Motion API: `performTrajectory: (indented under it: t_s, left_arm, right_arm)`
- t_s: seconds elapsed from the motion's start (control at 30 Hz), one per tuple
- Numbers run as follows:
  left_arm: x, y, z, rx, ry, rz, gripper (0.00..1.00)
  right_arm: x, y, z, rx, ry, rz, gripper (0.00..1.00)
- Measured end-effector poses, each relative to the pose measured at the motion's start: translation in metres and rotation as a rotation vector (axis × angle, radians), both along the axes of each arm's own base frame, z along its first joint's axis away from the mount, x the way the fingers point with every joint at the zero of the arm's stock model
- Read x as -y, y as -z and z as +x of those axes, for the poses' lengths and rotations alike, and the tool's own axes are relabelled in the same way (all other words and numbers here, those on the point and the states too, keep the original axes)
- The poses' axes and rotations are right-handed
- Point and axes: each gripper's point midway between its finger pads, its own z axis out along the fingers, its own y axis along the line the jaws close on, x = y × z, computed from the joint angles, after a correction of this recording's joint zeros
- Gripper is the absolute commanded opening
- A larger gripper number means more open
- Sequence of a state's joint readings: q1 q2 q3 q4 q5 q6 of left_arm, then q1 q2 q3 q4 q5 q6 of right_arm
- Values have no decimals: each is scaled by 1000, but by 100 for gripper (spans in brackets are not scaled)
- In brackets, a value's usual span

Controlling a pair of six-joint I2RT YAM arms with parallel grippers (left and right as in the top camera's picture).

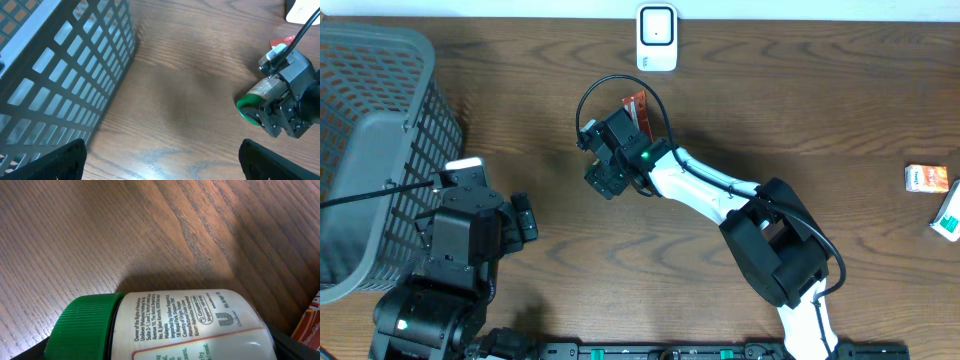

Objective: Scan the item barcode
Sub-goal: 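Reach the right gripper to the green-capped jar and grasp it, then lift the jar with the right gripper and move it toward the scanner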

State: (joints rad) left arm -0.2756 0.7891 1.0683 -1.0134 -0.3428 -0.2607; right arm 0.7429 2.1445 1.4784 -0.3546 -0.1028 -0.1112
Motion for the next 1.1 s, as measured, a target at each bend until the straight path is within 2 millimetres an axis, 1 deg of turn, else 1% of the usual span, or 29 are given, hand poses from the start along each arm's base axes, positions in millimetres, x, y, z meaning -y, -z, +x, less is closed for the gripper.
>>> performTrajectory:
  t_s: [0.13,0.23,0.3,0.43,0.5,0.6,0.73,0.97,1.1]
  left_arm:
    - [0,0,0,0,0,0,98]
    - [0,0,0,0,0,0,98]
    - [0,0,0,0,0,0,98]
    - [0,0,0,0,0,0,98]
    - [0,0,0,0,0,0,98]
    - [0,0,0,0,0,0,98]
    - [0,0,0,0,0,0,98]
    - [0,0,0,0,0,0,98]
    - [0,0,0,0,0,0,98]
  right_arm:
    - [1,0,-2,-11,1,-7,60]
    - [4,0,-7,-51,-4,-14,61]
    - [6,-2,-13,-98,-12,-16,60]
    - [12,-6,-32,-235,-28,-8,65]
    - [16,-13,-38,-303,-30,4,65]
    - [23,-28,-44,-406,-25,40,65]
    - [38,-51,-50,-554,-23,115,65]
    - [70,-88,-58,-801,-32,343,64]
    - [89,-108,-56,-874,-31,469,63]
